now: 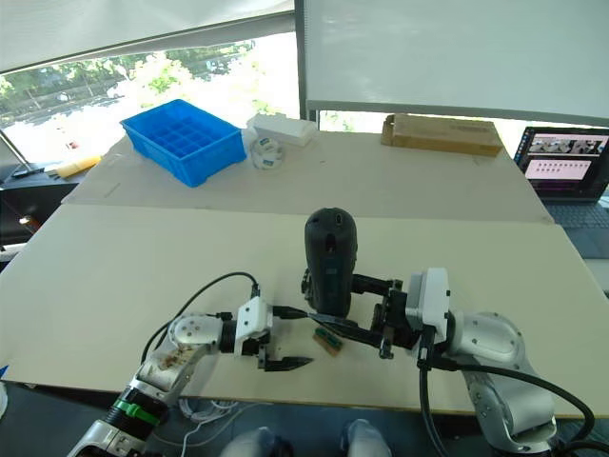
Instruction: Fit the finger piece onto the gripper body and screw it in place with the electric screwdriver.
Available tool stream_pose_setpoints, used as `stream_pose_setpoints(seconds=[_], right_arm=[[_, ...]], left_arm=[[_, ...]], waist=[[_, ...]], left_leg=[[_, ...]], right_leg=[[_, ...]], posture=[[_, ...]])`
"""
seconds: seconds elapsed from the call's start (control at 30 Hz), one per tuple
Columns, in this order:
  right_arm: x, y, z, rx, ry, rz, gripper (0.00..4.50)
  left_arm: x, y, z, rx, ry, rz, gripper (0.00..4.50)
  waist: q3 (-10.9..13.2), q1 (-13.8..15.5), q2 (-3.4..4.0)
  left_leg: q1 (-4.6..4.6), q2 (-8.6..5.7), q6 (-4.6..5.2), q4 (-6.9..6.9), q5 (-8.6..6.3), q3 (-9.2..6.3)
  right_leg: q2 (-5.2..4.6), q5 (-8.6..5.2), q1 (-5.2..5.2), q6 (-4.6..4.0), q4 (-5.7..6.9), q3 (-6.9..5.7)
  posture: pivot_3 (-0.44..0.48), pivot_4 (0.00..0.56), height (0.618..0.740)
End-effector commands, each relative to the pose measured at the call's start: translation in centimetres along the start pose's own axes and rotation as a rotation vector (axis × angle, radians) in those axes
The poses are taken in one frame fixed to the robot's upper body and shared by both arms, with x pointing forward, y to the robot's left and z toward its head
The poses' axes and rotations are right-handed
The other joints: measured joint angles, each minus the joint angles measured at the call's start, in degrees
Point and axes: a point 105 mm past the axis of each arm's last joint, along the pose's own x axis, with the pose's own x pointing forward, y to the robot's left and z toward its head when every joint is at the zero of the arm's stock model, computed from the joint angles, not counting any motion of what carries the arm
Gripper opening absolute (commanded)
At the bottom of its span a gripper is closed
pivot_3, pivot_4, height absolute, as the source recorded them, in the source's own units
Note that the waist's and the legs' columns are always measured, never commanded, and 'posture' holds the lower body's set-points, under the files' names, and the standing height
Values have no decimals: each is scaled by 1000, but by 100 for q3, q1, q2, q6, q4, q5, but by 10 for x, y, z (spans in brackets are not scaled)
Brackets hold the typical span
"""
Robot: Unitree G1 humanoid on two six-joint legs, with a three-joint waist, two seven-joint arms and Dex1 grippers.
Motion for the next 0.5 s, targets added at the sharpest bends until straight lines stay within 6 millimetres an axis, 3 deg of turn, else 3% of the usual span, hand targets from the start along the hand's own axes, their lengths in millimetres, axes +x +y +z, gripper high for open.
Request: stream_pose_setpoints(seconds=[0.03, 0.5], right_arm=[[-1, -1, 12, -69, -32, 7, 1903], [-2, 0, 2, -31, 2, 13, 1903]], left_arm=[[8, -13, -18, -41, 39, -62, 4500], [11, -19, -36, -58, 37, -74, 4500]], waist=[[-1, 2, 1], [-19, 18, 31]], left_leg=[[2, 0, 1, 0, -1, -1], [36, -5, 41, 2, -25, -16]], right_leg=[[-1, 0, 4, 1, -1, -1], [-40, 3, 62, 28, -23, -13]], posture=[[0, 150, 740], [0, 150, 740]])
